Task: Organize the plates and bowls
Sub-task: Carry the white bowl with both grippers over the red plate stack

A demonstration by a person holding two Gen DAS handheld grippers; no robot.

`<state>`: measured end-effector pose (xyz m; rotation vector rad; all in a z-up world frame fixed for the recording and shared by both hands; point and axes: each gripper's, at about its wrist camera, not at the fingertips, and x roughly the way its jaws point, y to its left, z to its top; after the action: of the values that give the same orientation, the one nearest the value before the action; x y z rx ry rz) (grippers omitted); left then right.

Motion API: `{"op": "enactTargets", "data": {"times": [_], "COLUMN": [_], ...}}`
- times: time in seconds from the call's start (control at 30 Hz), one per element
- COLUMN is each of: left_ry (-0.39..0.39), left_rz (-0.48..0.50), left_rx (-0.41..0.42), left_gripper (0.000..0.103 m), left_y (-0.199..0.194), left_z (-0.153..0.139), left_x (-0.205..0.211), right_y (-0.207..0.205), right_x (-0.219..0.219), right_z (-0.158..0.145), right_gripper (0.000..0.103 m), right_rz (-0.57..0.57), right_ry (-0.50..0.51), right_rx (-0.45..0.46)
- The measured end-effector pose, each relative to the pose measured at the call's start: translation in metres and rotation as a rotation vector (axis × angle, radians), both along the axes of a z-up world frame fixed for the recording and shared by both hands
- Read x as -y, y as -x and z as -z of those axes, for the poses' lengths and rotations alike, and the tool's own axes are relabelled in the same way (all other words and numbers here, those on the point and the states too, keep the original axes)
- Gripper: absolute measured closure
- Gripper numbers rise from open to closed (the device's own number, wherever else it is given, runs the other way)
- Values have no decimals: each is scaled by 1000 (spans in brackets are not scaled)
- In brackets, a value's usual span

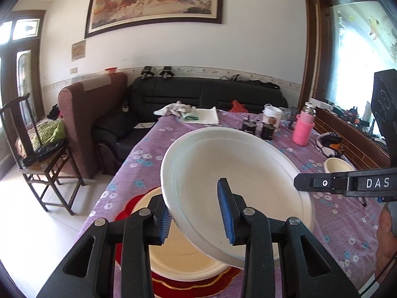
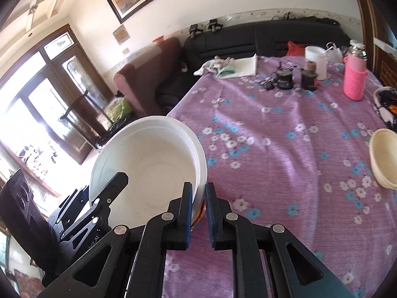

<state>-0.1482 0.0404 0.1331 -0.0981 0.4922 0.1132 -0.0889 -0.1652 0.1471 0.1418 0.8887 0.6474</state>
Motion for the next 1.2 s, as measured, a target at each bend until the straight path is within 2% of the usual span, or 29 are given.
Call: {"op": "enactTargets", "data": {"times": [0.33, 0.57, 1.2], "left_ry": [71, 97, 108], "left_rz": [-59, -62, -92], "left_rx": [-69, -111, -136], "left_gripper": [71, 71, 69], "left_y": [-3, -6, -9], "left_z": [26, 41, 50], "left_x": [-40, -48, -54], "right_y": [-17, -18, -17], "right_x": [-46, -52, -63], "right_z": [30, 38, 52], "right_gripper": [91, 91, 91], "right_rz": [-63, -64, -76], "right_ry": [14, 33, 61], "right_rx": [-117, -135, -150]}}
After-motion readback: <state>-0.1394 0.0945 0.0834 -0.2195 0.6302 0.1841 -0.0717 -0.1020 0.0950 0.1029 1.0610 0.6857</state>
